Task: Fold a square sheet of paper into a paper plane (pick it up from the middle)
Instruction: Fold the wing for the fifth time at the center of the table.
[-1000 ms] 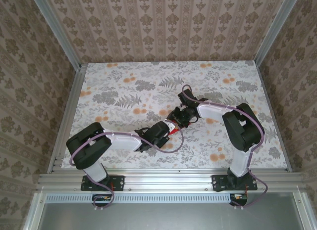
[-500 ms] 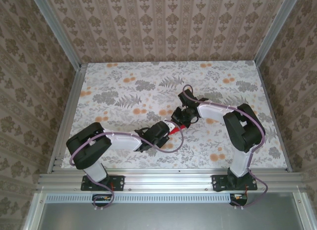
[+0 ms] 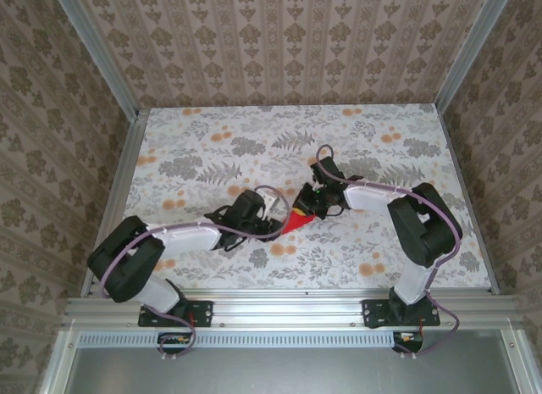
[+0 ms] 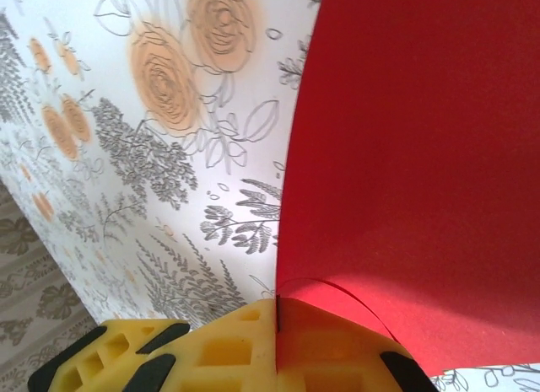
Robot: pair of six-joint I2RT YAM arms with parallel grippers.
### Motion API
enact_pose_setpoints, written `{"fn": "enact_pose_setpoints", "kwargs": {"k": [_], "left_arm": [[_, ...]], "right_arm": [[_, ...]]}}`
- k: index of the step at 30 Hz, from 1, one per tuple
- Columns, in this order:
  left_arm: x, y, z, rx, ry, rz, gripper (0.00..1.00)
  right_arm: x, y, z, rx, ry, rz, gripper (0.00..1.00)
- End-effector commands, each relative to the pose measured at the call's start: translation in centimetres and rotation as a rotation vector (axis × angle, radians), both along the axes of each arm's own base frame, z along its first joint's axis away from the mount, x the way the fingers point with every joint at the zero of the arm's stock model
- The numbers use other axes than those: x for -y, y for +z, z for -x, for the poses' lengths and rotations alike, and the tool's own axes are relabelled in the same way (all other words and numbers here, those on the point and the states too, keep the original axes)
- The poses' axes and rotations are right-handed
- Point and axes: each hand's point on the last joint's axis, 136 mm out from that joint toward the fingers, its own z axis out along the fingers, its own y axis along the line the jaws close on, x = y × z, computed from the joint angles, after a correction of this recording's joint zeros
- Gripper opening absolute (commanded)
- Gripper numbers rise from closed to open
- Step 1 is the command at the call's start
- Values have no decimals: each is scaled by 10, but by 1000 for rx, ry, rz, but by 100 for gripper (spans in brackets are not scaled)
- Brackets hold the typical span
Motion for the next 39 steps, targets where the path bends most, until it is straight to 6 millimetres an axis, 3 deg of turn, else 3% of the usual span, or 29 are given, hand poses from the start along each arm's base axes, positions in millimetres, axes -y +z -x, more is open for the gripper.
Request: {"fn": "enact_pose_setpoints", "kwargs": {"k": [1, 10, 14, 23, 30, 39], "left_arm": [[11, 6, 18, -175, -27, 179, 59], [-4, 8, -2, -265, 66, 329, 57], [-2, 5, -1, -272, 50, 324, 54], [9, 0, 4, -143, -49, 151, 47], [5, -9, -15, -45, 11, 63, 33], [13, -21, -12, -8, -52, -27, 31]], "right_arm": [[-6, 18, -6, 95, 47, -56, 0], [-16, 32, -8, 226, 133, -127, 0], [-15, 24, -7, 221, 133, -139, 0], [-12, 9, -10, 166, 93, -139, 0], [-13, 1, -12, 141, 88, -137, 0], [-13, -3, -11, 136, 88, -143, 0]]}}
